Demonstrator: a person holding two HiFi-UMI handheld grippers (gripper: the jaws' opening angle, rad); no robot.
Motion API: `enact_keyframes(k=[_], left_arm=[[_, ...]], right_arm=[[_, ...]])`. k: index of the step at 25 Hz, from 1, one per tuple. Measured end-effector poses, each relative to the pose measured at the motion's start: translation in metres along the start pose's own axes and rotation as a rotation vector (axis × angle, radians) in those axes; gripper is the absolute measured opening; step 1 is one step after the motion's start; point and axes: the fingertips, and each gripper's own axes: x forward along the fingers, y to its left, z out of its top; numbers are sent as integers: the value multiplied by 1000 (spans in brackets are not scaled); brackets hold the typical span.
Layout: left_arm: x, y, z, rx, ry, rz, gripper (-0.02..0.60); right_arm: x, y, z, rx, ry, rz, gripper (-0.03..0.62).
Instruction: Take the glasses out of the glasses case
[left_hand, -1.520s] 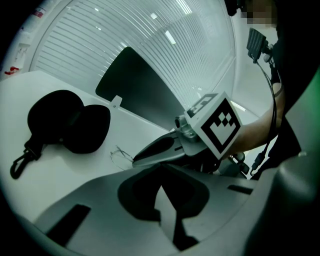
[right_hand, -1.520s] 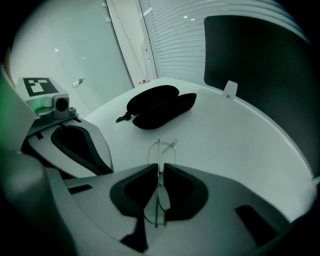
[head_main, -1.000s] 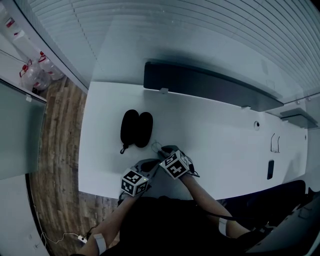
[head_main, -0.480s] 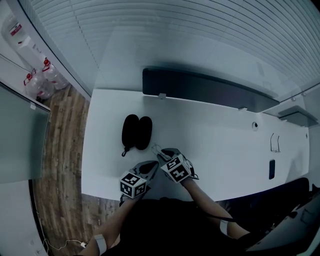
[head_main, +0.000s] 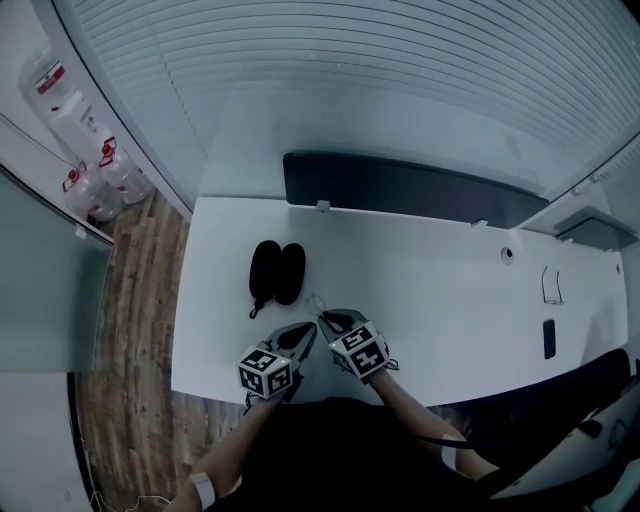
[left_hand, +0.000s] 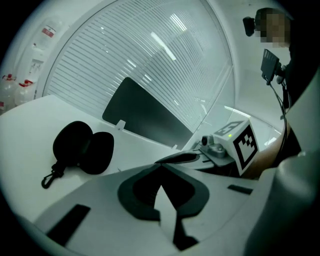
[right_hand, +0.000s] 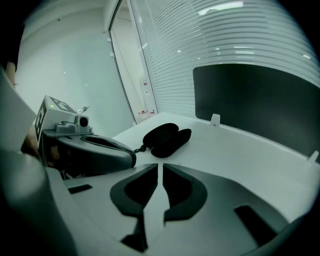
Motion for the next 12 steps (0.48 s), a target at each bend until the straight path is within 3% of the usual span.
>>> enact_keyframes(k=[12], left_arm=[[-10, -32, 9, 27, -36, 20, 6]], right_arm=[[-29, 16, 6, 72, -125, 57, 21]])
